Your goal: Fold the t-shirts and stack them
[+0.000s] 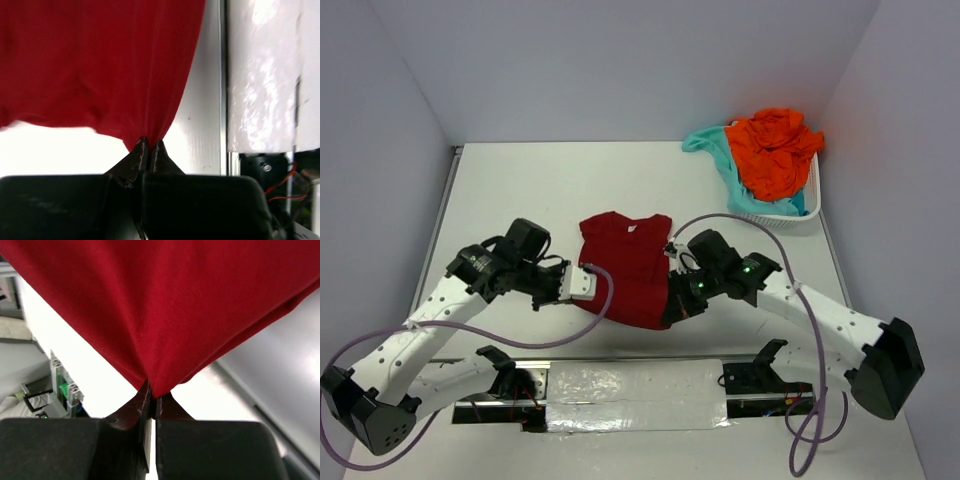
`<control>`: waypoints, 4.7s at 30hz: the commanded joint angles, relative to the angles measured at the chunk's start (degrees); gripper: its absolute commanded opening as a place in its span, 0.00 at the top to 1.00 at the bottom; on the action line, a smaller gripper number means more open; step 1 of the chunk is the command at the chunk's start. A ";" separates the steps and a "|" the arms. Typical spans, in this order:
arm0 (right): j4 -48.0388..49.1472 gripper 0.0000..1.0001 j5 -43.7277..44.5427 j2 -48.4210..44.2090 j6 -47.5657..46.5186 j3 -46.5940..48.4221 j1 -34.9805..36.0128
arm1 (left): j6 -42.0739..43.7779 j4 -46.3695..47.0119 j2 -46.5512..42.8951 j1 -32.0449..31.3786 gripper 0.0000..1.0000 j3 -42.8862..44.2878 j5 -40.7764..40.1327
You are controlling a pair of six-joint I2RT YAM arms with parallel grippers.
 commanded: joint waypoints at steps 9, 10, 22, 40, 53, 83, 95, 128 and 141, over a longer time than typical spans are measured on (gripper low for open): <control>-13.73 1.00 -4.02 8.53 -7.11 17.22 -12.04 | -17.60 -2.84 17.36 11.52 1.00 22.08 6.05; -13.38 1.00 -4.38 11.59 -7.73 18.97 -14.49 | -17.78 -1.71 19.99 12.67 1.00 22.79 5.70; -9.08 1.00 -7.28 34.63 -8.79 33.04 -24.52 | -23.66 17.00 34.58 16.54 1.00 26.31 -4.75; -5.89 0.47 1.31 57.77 -4.92 55.71 -31.38 | -30.79 27.92 59.20 18.30 0.40 41.04 -16.79; 12.60 0.85 5.39 37.10 -2.56 33.68 -20.50 | -39.84 28.26 49.57 19.11 0.65 37.50 -5.04; 7.56 0.56 10.73 51.80 2.91 53.42 -26.99 | -53.02 30.48 61.16 24.36 0.48 51.63 -18.75; 9.38 0.47 11.36 32.55 0.70 24.10 -25.58 | -60.48 32.12 36.55 18.48 0.01 10.77 -4.32; -0.45 0.47 21.11 18.74 -5.89 23.29 -27.08 | -56.82 26.71 55.78 25.85 1.00 23.22 -10.99; -3.71 0.47 22.87 20.06 -8.79 26.19 -27.61 | -38.71 16.33 79.59 45.97 1.00 61.17 -22.16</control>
